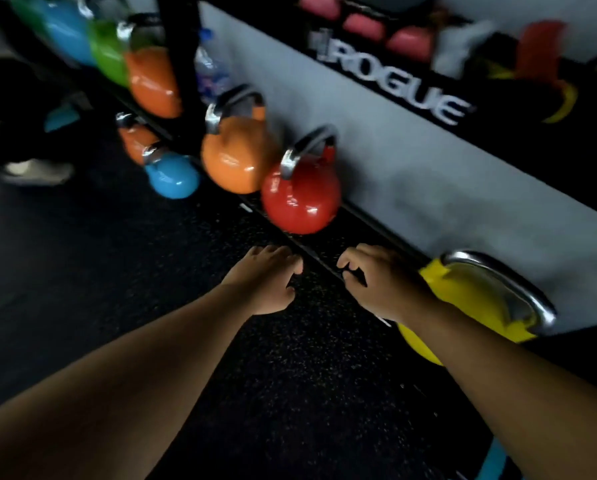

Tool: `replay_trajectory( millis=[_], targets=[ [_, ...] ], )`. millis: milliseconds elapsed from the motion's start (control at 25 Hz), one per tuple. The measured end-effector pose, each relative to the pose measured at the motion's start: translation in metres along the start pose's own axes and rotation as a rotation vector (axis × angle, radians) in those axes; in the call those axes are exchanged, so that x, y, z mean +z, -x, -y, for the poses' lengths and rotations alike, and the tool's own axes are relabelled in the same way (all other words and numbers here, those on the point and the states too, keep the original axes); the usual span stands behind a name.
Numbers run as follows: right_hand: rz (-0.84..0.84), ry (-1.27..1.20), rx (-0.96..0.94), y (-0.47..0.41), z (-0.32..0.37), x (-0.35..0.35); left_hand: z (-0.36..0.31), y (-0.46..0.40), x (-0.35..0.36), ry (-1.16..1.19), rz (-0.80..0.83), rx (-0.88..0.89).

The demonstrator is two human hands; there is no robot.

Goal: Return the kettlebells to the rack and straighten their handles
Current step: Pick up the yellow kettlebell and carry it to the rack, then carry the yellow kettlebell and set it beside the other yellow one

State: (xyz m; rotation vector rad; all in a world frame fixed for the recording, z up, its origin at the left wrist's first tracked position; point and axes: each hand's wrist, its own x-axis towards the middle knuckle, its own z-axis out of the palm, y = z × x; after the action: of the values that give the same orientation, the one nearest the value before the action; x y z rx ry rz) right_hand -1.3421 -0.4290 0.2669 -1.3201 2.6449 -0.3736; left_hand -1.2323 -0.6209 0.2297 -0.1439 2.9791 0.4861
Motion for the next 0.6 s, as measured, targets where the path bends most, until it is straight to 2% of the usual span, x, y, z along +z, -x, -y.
replay_trajectory(
  millis=[120, 240, 400, 600],
  targets=[
    [0.280, -0.062, -0.067, -0.028, 0.084, 0.041, 0.072, 0.094, 0.010, 0.028, 0.083, -0.206],
    [0.525, -0.002, -0.216, -0.044, 0.197, 0.093, 0.146, 0.213, 0.032, 0.118, 0.148, -0.390],
    [0.686, 0.032, -0.346, -0.036, 0.357, 0.179, 0.230, 0.380, 0.064, 0.204, 0.190, -0.591],
    [0.921, 0.062, -0.454, 0.018, 0.560, 0.310, 0.309, 0.609, 0.112, 0.271, 0.271, -0.890]
  ],
)
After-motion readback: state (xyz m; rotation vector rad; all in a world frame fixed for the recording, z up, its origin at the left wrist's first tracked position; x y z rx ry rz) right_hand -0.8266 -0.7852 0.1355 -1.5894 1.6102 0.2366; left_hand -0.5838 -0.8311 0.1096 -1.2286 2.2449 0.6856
